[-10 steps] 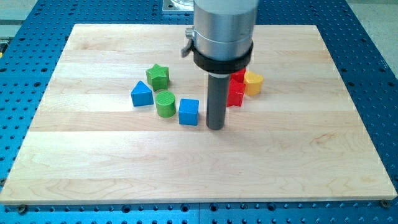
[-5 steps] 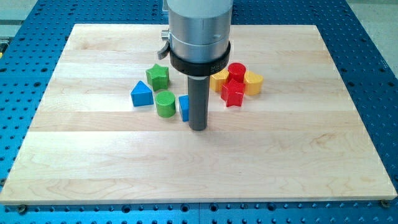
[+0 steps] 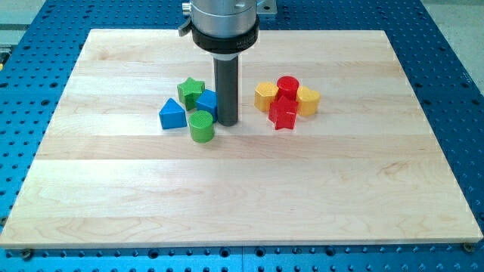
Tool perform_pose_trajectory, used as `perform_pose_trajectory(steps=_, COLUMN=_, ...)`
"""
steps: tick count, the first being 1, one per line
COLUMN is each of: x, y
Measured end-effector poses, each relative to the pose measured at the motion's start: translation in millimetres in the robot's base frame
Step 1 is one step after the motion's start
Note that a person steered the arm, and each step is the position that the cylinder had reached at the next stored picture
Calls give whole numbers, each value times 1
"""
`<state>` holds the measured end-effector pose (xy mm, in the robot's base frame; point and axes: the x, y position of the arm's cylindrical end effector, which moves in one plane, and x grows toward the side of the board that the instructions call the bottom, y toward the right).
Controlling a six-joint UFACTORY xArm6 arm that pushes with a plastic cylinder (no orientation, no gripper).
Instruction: Move the blue cube into the green star
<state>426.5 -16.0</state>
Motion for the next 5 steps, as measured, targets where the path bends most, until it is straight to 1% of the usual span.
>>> perform_pose_trajectory(steps=1, x=27, y=31)
perform_pose_trajectory(steps=2, x=74, y=66)
perform_pose_trajectory(steps=3, x=93, y=69)
perform_pose_trajectory(steps=4, x=92, y=134)
perform_pose_trajectory(steps=5, x=57, y=232)
